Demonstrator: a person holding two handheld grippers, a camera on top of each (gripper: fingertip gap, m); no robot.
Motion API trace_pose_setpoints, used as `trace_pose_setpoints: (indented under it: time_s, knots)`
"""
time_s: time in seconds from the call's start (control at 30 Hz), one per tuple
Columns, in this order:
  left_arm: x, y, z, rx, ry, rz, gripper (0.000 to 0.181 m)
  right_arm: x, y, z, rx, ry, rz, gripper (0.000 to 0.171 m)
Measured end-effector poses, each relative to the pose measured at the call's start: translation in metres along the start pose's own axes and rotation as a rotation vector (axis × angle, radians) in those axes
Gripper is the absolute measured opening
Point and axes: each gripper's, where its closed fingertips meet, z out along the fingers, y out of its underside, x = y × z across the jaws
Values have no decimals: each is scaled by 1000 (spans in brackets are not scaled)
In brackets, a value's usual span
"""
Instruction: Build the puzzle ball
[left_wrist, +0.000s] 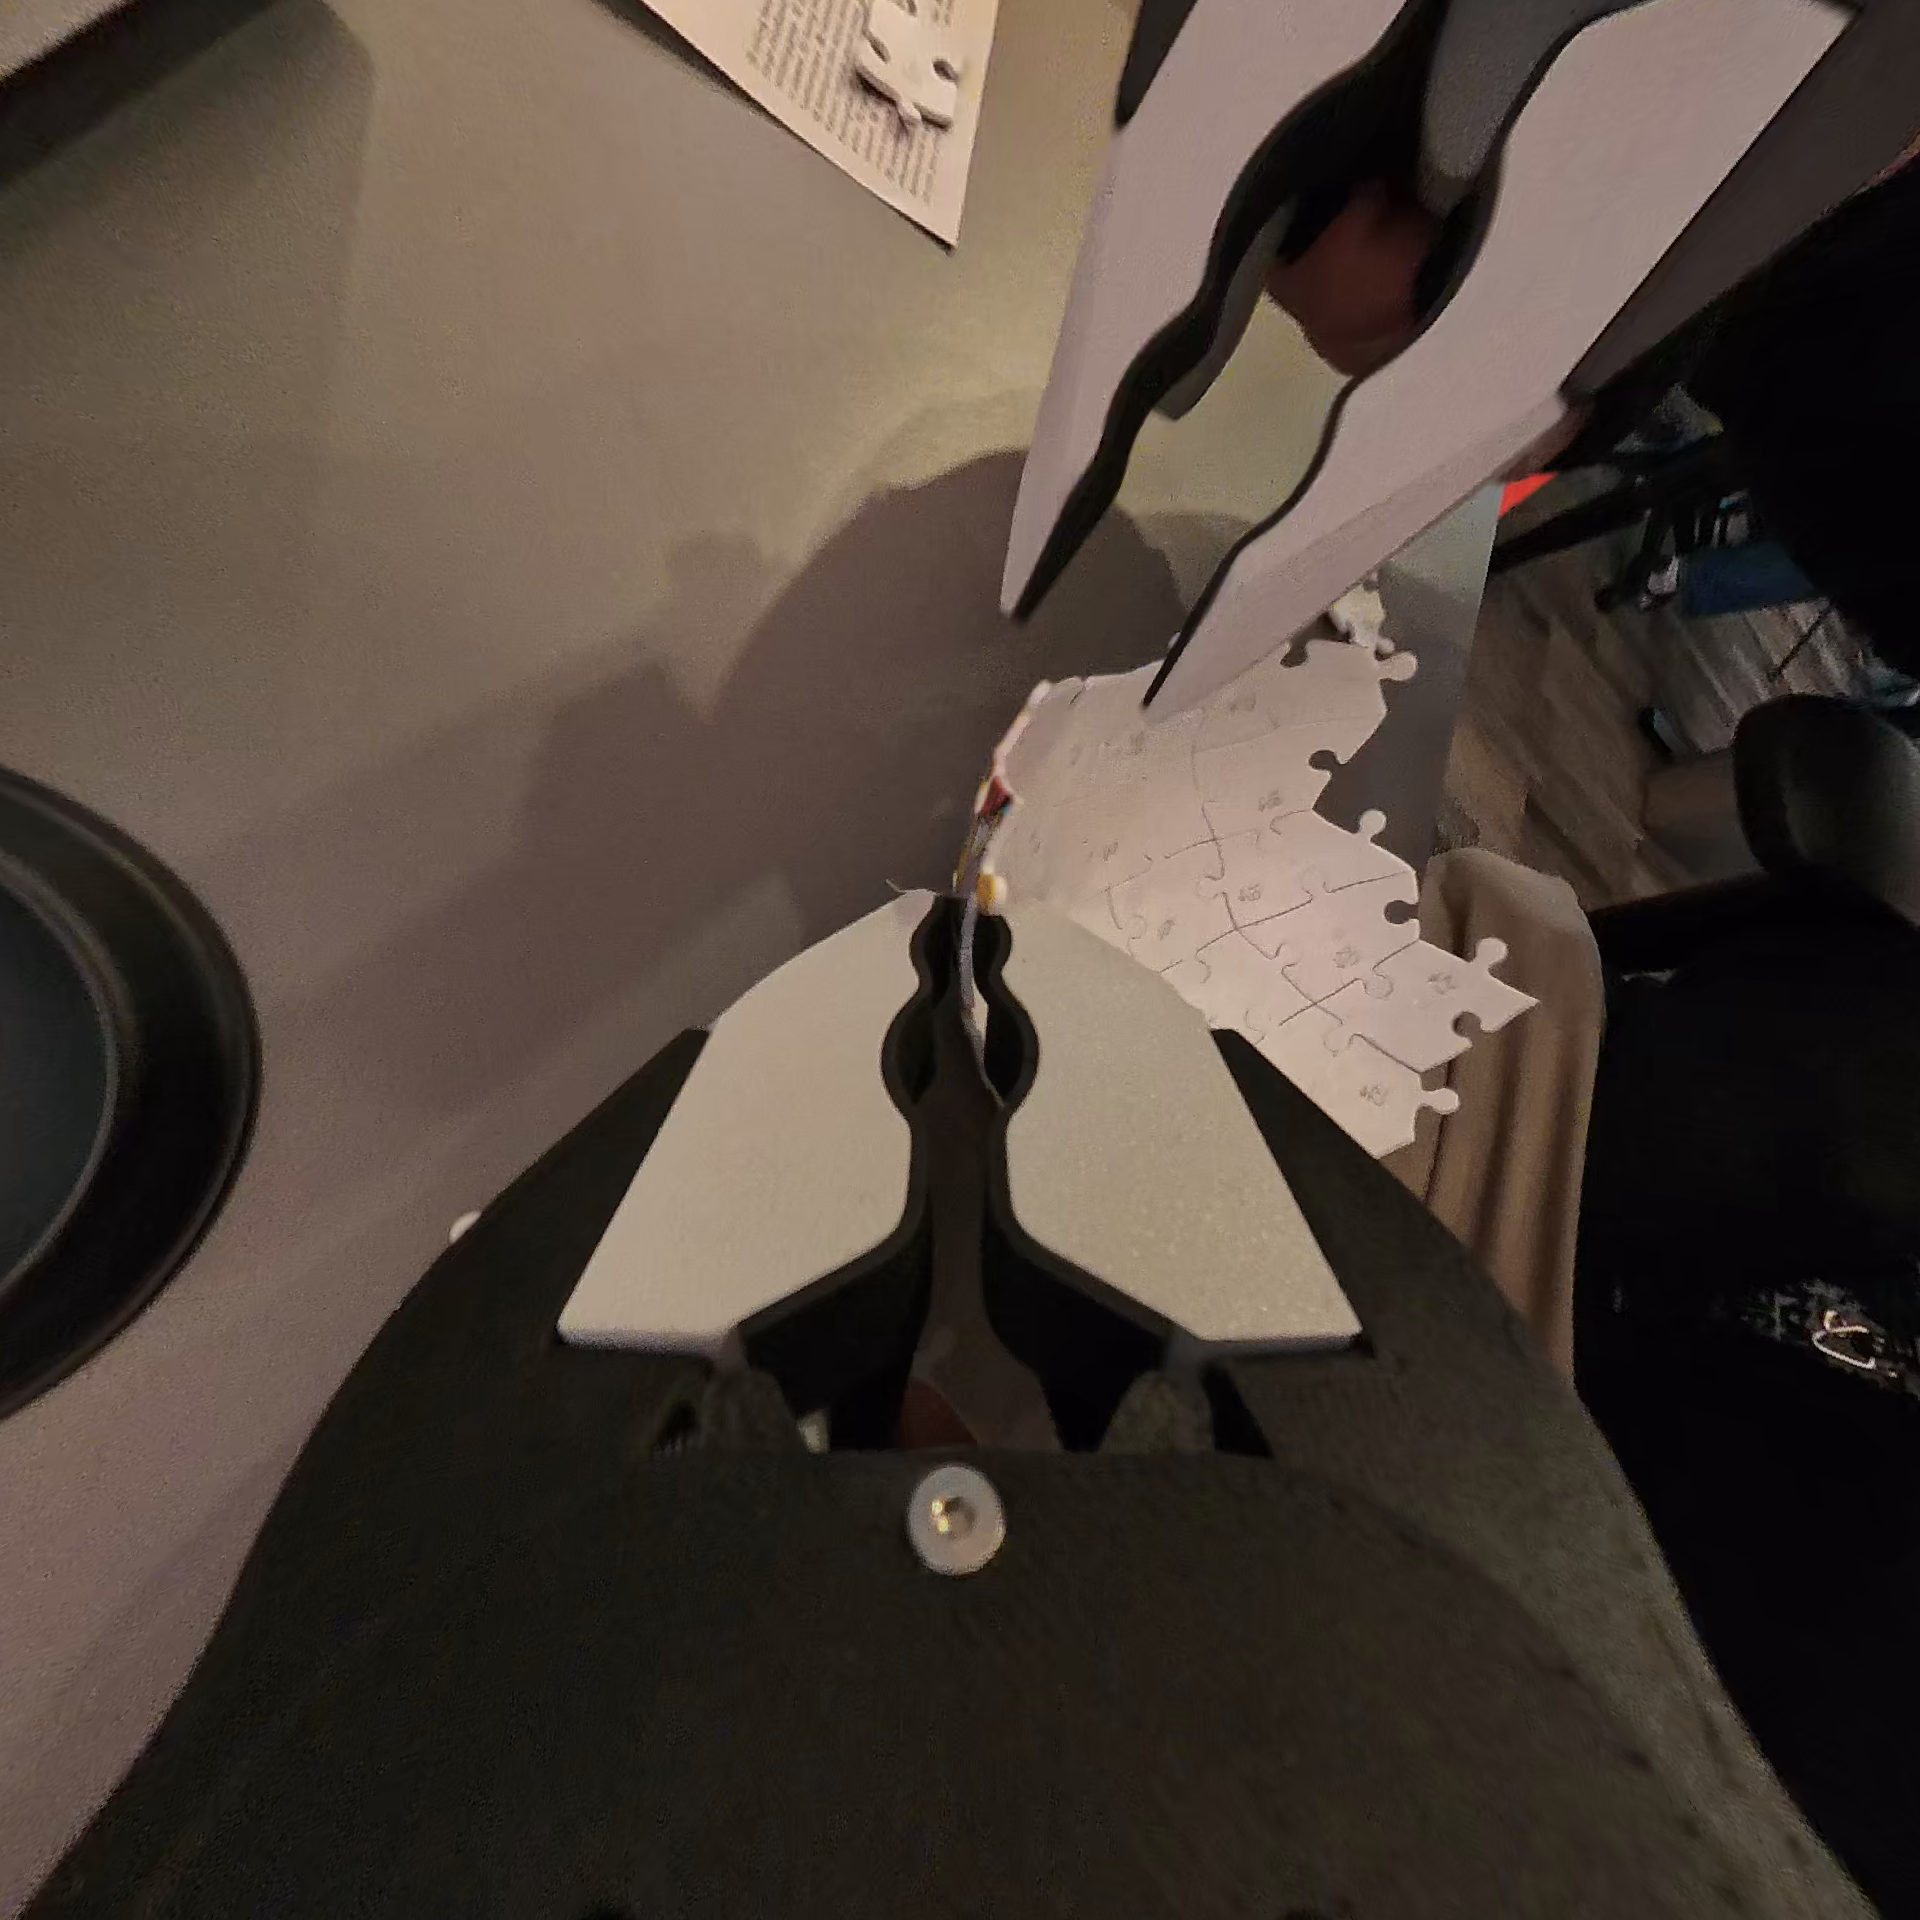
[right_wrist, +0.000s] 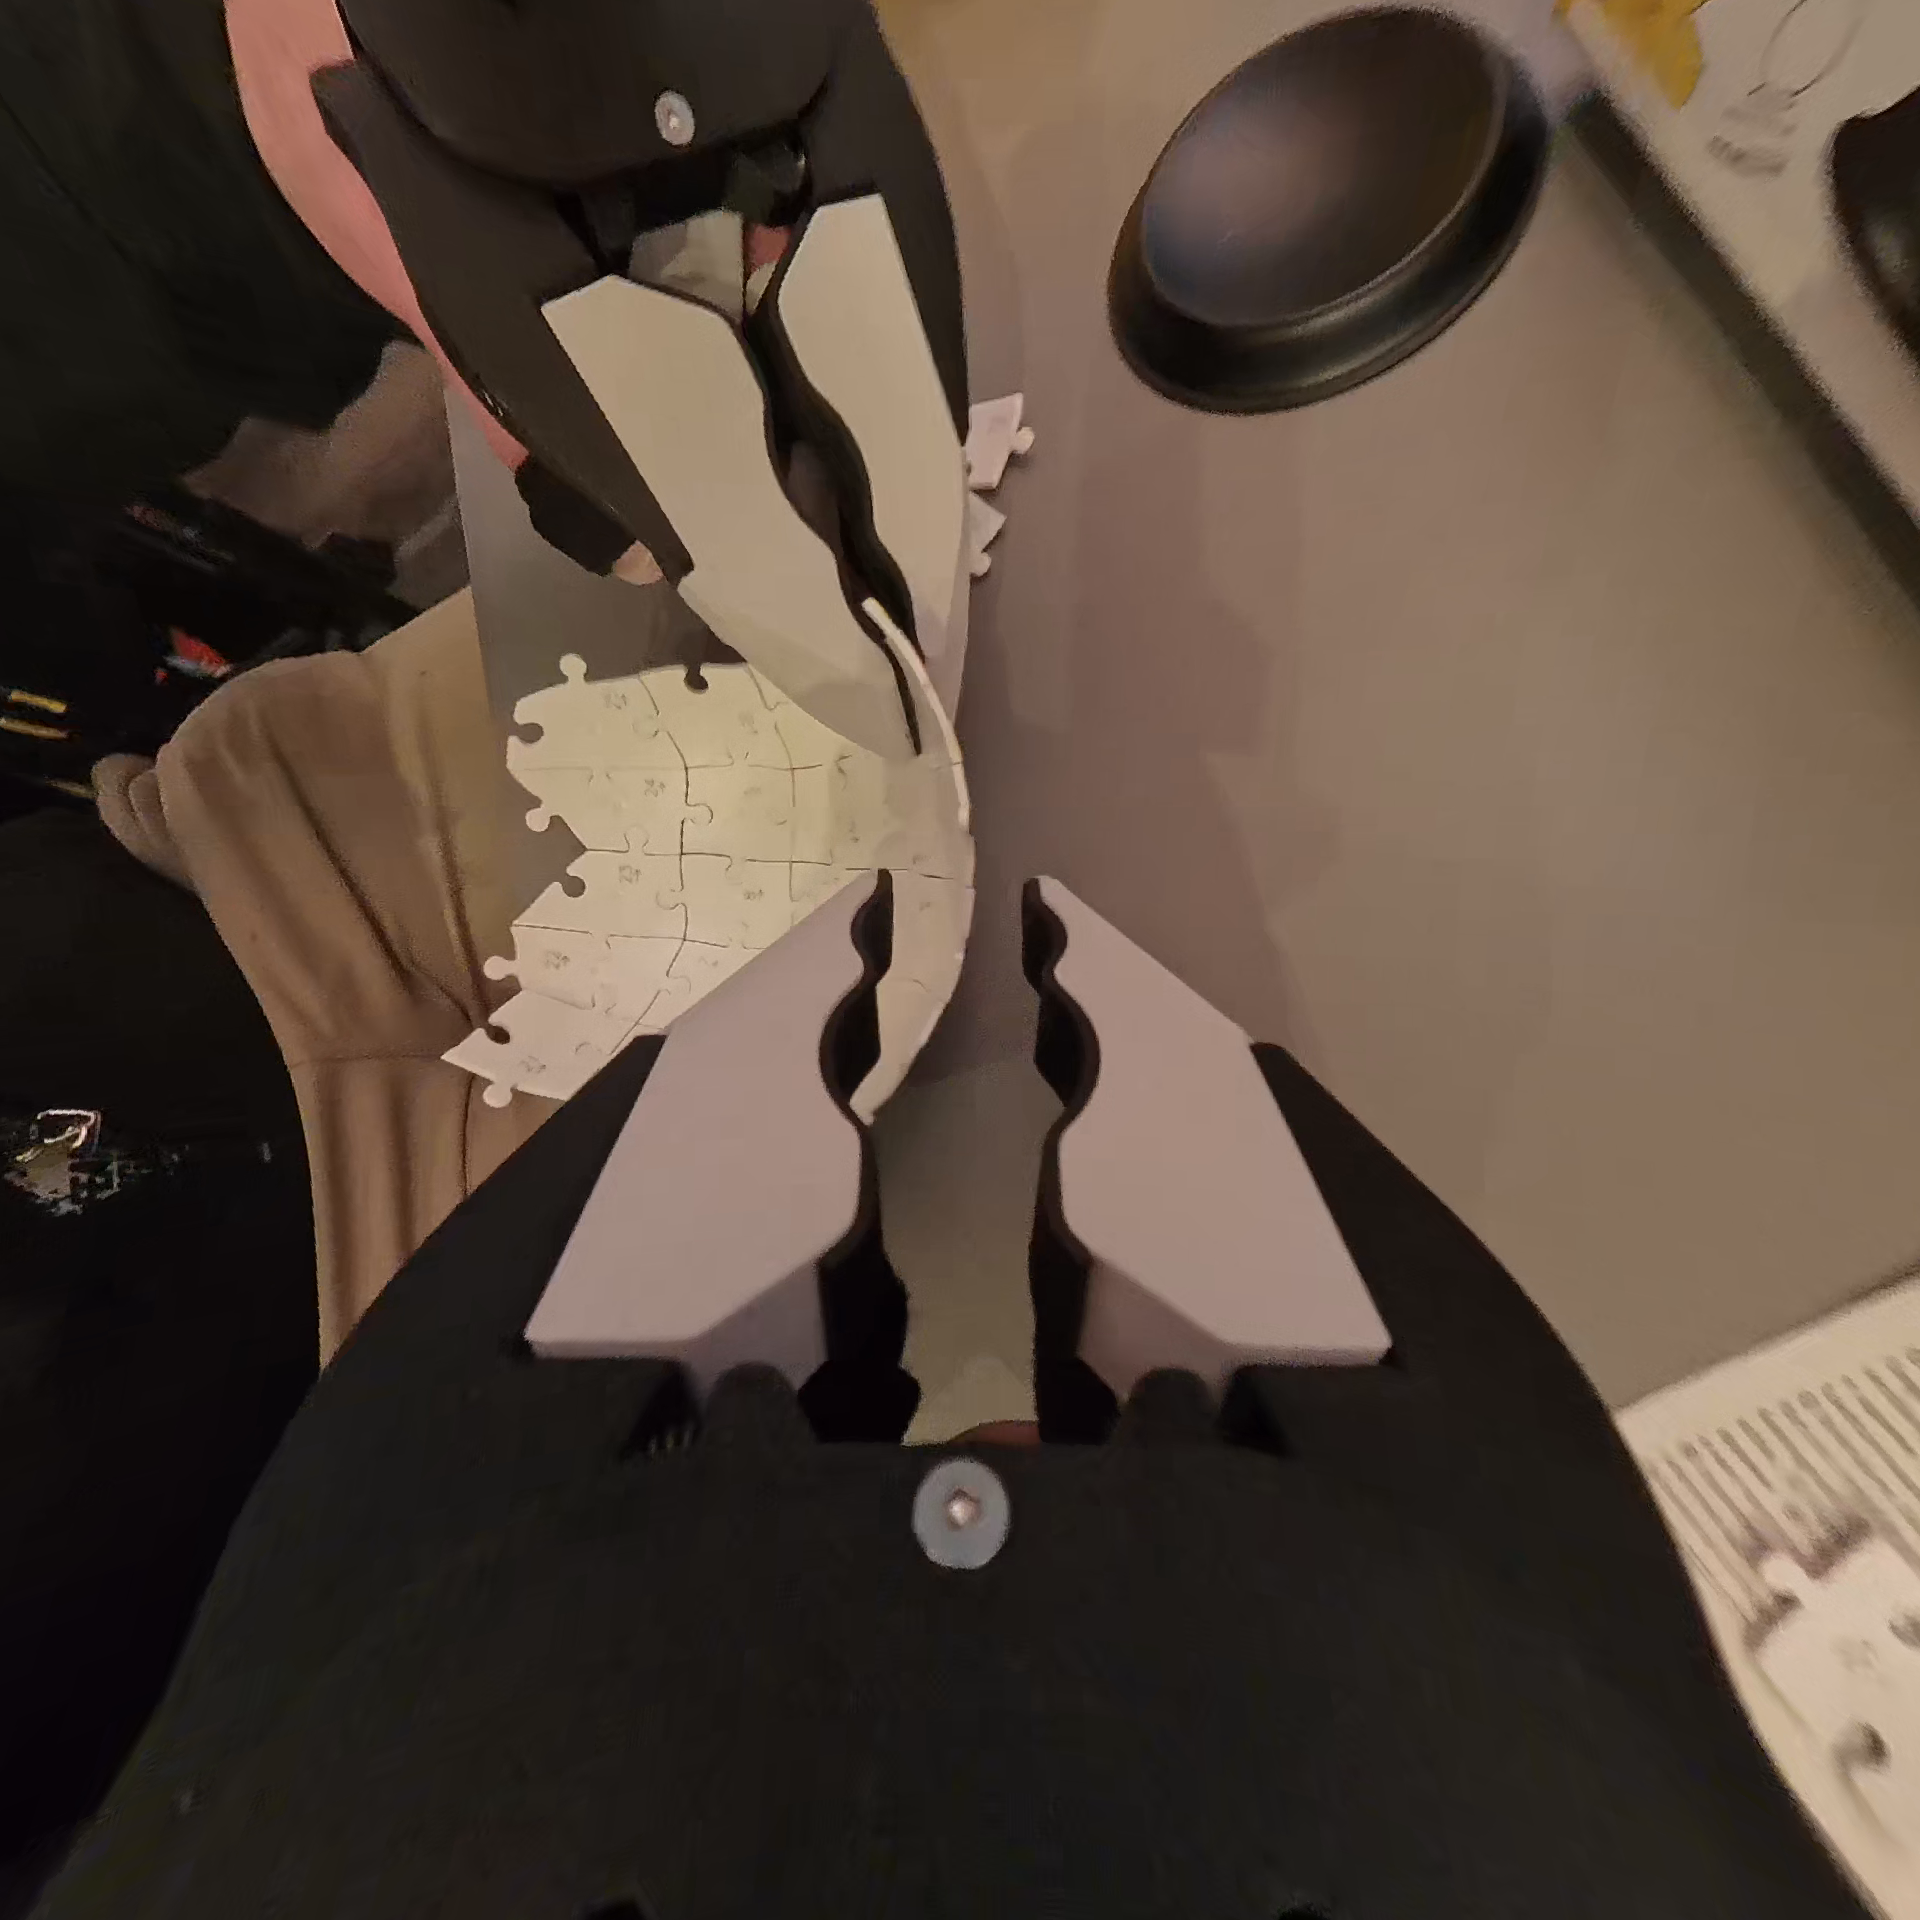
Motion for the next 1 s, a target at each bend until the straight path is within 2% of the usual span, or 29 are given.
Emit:
trace_pose_setpoints:
  time_s: [0.17, 0.4, 0.53, 0.7, 0.83, 1.0]
  knots:
    - [0, 2, -8, 68, -35, -31, 7, 6, -4, -44, 96, 106, 29, 25]
    - [-3, 5, -30, 165, -86, -47, 18, -12, 15, -92, 179, 252, 55, 24]
    - [1, 13, -47, 195, -119, -26, 18, -35, 33, -96, 224, 264, 86, 25]
    - [13, 23, -60, 228, -156, 3, 18, -42, 65, -100, 167, 345, 99, 26]
    - [21, 32, -56, 261, -204, -15, 18, -50, 80, -103, 170, 374, 135, 26]
    - [38, 43, -48, 279, -220, -59, 12, -70, 87, -88, 202, 363, 162, 25]
